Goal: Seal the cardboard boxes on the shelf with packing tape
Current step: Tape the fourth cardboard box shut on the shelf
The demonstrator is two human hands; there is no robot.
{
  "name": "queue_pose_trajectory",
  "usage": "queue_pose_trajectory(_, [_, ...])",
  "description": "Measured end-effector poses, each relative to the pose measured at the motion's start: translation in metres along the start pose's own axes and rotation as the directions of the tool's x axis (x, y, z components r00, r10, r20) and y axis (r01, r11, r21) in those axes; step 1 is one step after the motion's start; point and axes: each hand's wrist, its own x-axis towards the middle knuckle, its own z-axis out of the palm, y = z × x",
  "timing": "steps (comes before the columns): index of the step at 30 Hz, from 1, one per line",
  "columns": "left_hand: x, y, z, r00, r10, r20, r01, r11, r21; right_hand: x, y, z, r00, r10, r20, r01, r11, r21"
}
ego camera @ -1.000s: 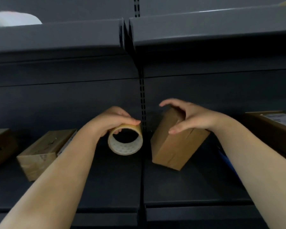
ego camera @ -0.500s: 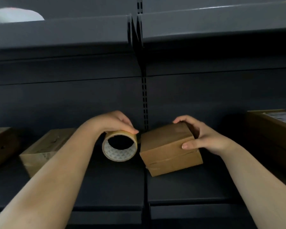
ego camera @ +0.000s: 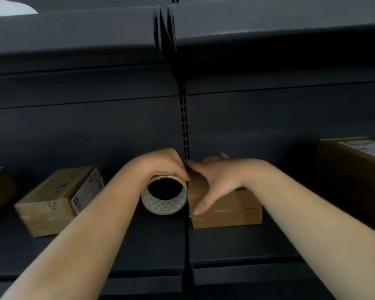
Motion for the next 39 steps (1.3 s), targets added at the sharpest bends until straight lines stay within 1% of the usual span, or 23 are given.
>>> queue_pose_trajectory(3, [-0.008,-0.012,-0.002,0.999,0.049,-0.009,-0.049,0.997,-0.057,0.016,-0.008,0.009,1.0,-0.014,-0.012,0.015,0.999,0.042])
queue_pose_trajectory(5, [-0.022,-0.029,-0.004,0.996,0.082,0.021,-0.076,0.975,-0.208,0.015,0.0,0.01,0.997,-0.027,-0.07,0.032,0.996,0.081])
queue_pose_trajectory(6, [-0.029,-0.039,-0.004,0.992,0.121,0.034,-0.1,0.927,-0.362,0.013,0.005,0.01,0.994,-0.039,-0.105,0.05,0.993,0.104])
queue_pose_trajectory(8, [-0.039,-0.056,-0.003,0.971,0.237,0.017,-0.16,0.702,-0.694,0.01,0.009,0.009,0.984,-0.068,-0.166,0.093,0.985,0.147])
queue_pose_trajectory(9, [-0.043,-0.061,-0.004,0.957,0.29,-0.001,-0.18,0.593,-0.785,0.008,0.01,0.008,0.978,-0.086,-0.188,0.119,0.978,0.173])
queue_pose_trajectory(10, [-0.045,-0.061,-0.008,0.947,0.322,-0.02,-0.202,0.546,-0.813,0.006,0.01,0.007,0.972,-0.11,-0.209,0.153,0.966,0.207])
queue_pose_trajectory(11, [-0.047,-0.058,-0.014,0.945,0.325,-0.042,-0.225,0.549,-0.805,0.002,0.011,0.005,0.962,-0.136,-0.236,0.197,0.946,0.257])
queue_pose_trajectory(12, [-0.048,-0.051,-0.02,0.954,0.292,-0.067,-0.241,0.615,-0.75,-0.002,0.012,0.002,0.947,-0.156,-0.279,0.247,0.911,0.33])
queue_pose_trajectory(14, [-0.05,-0.037,-0.036,0.978,0.156,-0.138,-0.203,0.861,-0.467,-0.013,0.019,-0.004,0.907,-0.138,-0.397,0.342,0.791,0.507])
queue_pose_trajectory(15, [-0.052,-0.032,-0.042,0.981,0.093,-0.169,-0.144,0.935,-0.324,-0.018,0.023,-0.005,0.89,-0.124,-0.439,0.381,0.732,0.565])
queue_pose_trajectory(16, [-0.053,-0.03,-0.046,0.985,0.069,-0.16,-0.111,0.956,-0.273,-0.023,0.026,-0.004,0.875,-0.126,-0.468,0.416,0.689,0.594])
queue_pose_trajectory(17, [-0.055,-0.031,-0.049,0.989,0.079,-0.126,-0.115,0.942,-0.314,-0.026,0.029,-0.001,0.859,-0.137,-0.493,0.455,0.646,0.613])
queue_pose_trajectory(19, [-0.059,-0.034,-0.054,0.986,0.153,-0.058,-0.16,0.822,-0.546,-0.03,0.033,0.006,0.821,-0.139,-0.554,0.535,0.526,0.661])
queue_pose_trajectory(20, [-0.06,-0.035,-0.056,0.979,0.197,-0.044,-0.18,0.755,-0.631,-0.03,0.034,0.011,0.803,-0.13,-0.581,0.566,0.47,0.677])
queue_pose_trajectory(21, [-0.06,-0.035,-0.057,0.975,0.219,-0.033,-0.186,0.728,-0.66,-0.03,0.035,0.015,0.789,-0.123,-0.602,0.59,0.426,0.686])
queue_pose_trajectory(22, [-0.058,-0.033,-0.056,0.978,0.209,-0.019,-0.173,0.755,-0.632,-0.029,0.036,0.019,0.776,-0.117,-0.619,0.609,0.391,0.69])
queue_pose_trajectory(25, [-0.052,-0.018,-0.043,0.997,0.081,0.015,-0.067,0.907,-0.416,-0.025,0.039,0.034,0.764,-0.081,-0.64,0.63,0.311,0.712])
queue_pose_trajectory(28, [-0.039,-0.004,-0.028,1.0,0.029,-0.009,-0.03,0.97,-0.242,-0.028,0.05,0.046,0.772,-0.03,-0.635,0.62,0.254,0.742])
queue_pose_trajectory(31, [-0.024,0.015,-0.014,0.999,0.045,-0.011,-0.046,0.987,-0.156,-0.043,0.065,0.045,0.83,-0.034,-0.556,0.528,0.368,0.766])
queue_pose_trajectory(33, [-0.016,0.028,-0.007,0.998,0.058,0.009,-0.056,0.989,-0.14,-0.055,0.072,0.031,0.891,-0.039,-0.451,0.398,0.542,0.74])
queue_pose_trajectory(36, [-0.009,0.039,-0.003,0.998,0.063,0.027,-0.059,0.991,-0.121,-0.069,0.066,-0.006,0.971,-0.002,-0.24,0.132,0.838,0.53])
queue_pose_trajectory(37, [-0.008,0.042,-0.003,0.997,0.062,0.033,-0.058,0.992,-0.112,-0.07,0.058,-0.019,0.982,0.011,-0.189,0.074,0.897,0.435])
queue_pose_trajectory(39, [-0.007,0.046,-0.003,0.997,0.061,0.037,-0.058,0.994,-0.09,-0.06,0.04,-0.037,0.989,-0.007,-0.148,0.047,0.963,0.266])
